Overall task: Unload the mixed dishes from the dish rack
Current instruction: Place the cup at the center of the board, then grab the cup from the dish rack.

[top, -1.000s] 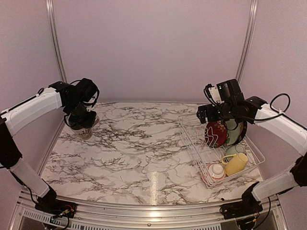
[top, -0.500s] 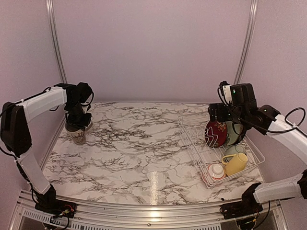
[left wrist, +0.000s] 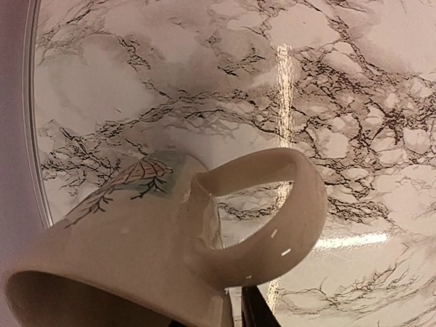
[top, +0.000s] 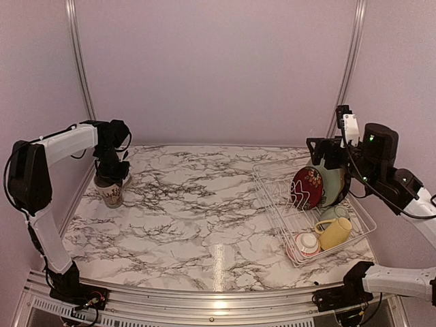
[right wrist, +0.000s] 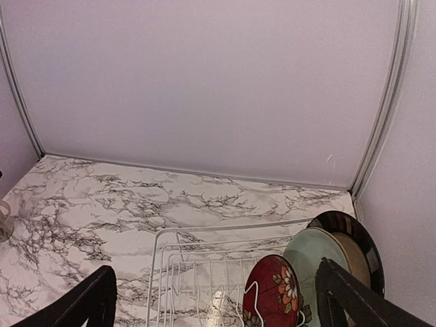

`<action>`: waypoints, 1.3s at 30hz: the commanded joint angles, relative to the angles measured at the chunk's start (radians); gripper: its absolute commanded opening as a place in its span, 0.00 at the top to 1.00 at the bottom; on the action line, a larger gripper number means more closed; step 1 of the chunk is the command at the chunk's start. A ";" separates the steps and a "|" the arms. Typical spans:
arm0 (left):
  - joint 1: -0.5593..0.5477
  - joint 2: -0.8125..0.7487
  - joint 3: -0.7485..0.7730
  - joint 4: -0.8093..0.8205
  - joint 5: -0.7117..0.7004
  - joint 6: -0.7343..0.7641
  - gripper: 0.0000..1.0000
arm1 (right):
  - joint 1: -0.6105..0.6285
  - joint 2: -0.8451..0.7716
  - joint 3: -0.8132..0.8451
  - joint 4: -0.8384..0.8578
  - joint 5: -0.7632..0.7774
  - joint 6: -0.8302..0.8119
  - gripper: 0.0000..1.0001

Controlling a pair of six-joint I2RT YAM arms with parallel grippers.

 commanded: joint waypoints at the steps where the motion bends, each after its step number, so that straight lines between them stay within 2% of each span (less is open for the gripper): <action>1: 0.008 0.019 0.035 0.038 -0.017 0.005 0.76 | 0.007 0.028 0.015 0.020 -0.017 -0.017 0.02; 11: 0.007 -0.044 0.103 -0.006 -0.125 -0.005 0.51 | 0.007 0.084 0.018 0.017 -0.031 -0.005 0.02; 15: 0.005 -0.095 0.150 -0.038 -0.150 -0.010 0.41 | 0.006 0.131 0.042 -0.033 -0.056 -0.010 0.02; 20: -0.031 -0.219 0.181 -0.033 -0.116 -0.043 0.11 | 0.007 0.162 0.051 -0.074 -0.116 -0.022 0.02; 23: -0.083 -0.300 0.160 0.016 -0.086 -0.063 0.02 | 0.007 0.193 0.084 -0.130 -0.115 -0.005 0.02; 32: -0.319 -0.519 -0.080 0.346 0.027 -0.166 0.01 | 0.007 0.241 0.139 -0.311 -0.058 0.058 0.02; 39: -0.403 -0.687 -0.413 0.821 0.217 -0.309 0.01 | -0.024 0.295 0.128 -0.434 0.055 0.167 0.02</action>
